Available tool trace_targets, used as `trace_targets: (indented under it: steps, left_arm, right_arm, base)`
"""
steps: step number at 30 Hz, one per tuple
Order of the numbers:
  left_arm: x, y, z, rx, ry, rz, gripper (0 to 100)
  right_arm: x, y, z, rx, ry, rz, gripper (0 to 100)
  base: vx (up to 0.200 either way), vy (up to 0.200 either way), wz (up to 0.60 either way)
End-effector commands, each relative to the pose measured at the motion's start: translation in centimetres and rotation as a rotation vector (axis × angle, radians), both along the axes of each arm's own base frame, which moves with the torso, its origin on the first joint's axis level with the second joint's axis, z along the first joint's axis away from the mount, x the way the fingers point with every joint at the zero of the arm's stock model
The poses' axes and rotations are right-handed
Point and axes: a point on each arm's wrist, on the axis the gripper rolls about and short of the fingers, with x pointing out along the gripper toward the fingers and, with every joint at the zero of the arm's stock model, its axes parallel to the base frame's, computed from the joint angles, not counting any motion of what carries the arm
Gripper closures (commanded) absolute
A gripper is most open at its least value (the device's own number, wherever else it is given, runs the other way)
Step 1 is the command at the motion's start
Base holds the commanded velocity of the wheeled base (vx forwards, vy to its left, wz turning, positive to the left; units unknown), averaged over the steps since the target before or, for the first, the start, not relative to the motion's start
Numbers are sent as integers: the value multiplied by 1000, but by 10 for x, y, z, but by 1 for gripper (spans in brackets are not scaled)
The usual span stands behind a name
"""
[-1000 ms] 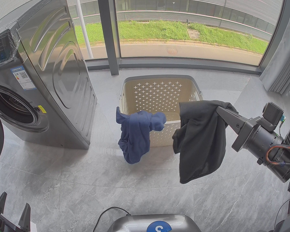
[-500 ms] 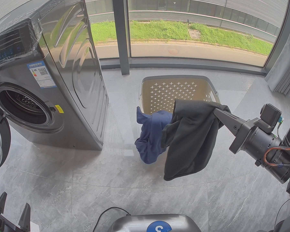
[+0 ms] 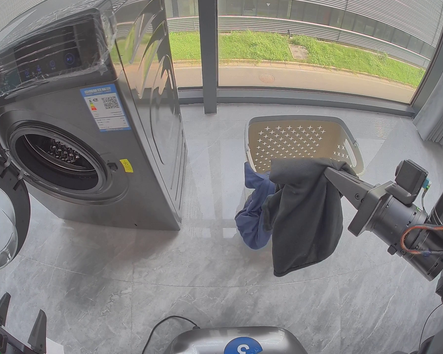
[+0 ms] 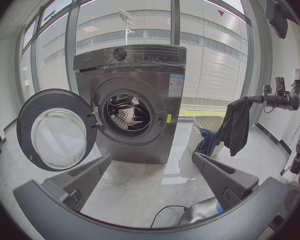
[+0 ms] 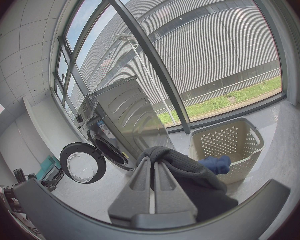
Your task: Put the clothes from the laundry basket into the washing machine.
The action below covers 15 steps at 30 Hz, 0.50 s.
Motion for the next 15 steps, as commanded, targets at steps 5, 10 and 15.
trace_targets:
  steps: [5, 10, 15]
  left_arm:
    - [0, 0, -5, 0, 0, 0, 0]
    - [0, 0, -5, 0, 0, 0, 0]
    - [0, 0, -5, -2, 0, 0, 0]
  right_arm:
    - [2, 2, -3, -5, 5, 3, 100]
    - [3, 3, -4, -8, 9, 3, 100]
    - [3, 3, -4, -8, 9, 5, 100]
  base:
    - [0, 200, 0]
    - [0, 200, 0]
    - [0, 200, 0]
